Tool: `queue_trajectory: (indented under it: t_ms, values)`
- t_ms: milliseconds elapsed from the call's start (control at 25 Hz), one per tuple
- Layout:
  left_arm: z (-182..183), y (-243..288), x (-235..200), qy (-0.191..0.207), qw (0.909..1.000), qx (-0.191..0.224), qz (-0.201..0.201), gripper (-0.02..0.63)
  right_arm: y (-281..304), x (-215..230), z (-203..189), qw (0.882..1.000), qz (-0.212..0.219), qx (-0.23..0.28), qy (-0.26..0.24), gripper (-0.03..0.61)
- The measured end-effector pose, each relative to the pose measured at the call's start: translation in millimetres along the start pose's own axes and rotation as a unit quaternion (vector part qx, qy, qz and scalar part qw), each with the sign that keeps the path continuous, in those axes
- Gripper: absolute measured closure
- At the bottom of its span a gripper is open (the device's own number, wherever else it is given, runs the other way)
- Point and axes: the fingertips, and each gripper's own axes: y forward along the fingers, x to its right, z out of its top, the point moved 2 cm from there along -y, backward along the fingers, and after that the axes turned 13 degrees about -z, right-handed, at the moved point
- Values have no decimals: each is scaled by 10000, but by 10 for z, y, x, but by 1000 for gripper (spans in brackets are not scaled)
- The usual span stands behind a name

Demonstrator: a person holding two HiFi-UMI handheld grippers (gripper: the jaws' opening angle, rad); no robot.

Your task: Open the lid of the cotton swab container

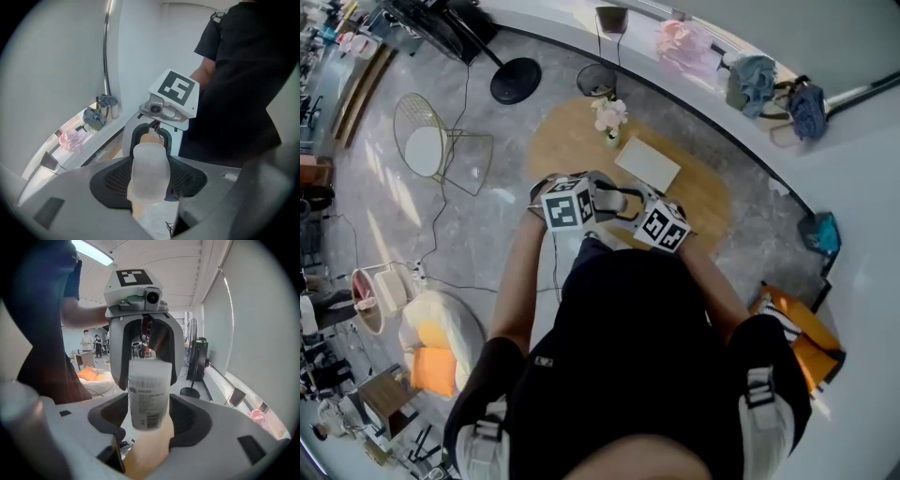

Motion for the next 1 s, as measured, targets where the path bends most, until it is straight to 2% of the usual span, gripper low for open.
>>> queue_trajectory:
  t_ms: [120,160,280,560,840,1000]
  values:
    - [62,-13,19,74,10000,-50,-9,394,24,-20,64,9999,104,80,-5,332]
    - [71,-20,22,92,9999,-108,2,393,20,-33,75,9998,149,92,-13,374]
    - [100,-33,38,155,9994,-307,61,393,-13,-37,98,9997,190,116,-62,379]
    - [115,-47,-17,619,9943,-621,603,388,-53,50,101,9999,82,-32,-54,382]
    - [91,-33,0,568,9939,-856,395,402,-51,49,47,9990,102,-85,-432,383]
    - [86,-56,4,512,9934,-989,276,405,-26,35,63,9988,182,-37,-446,383]
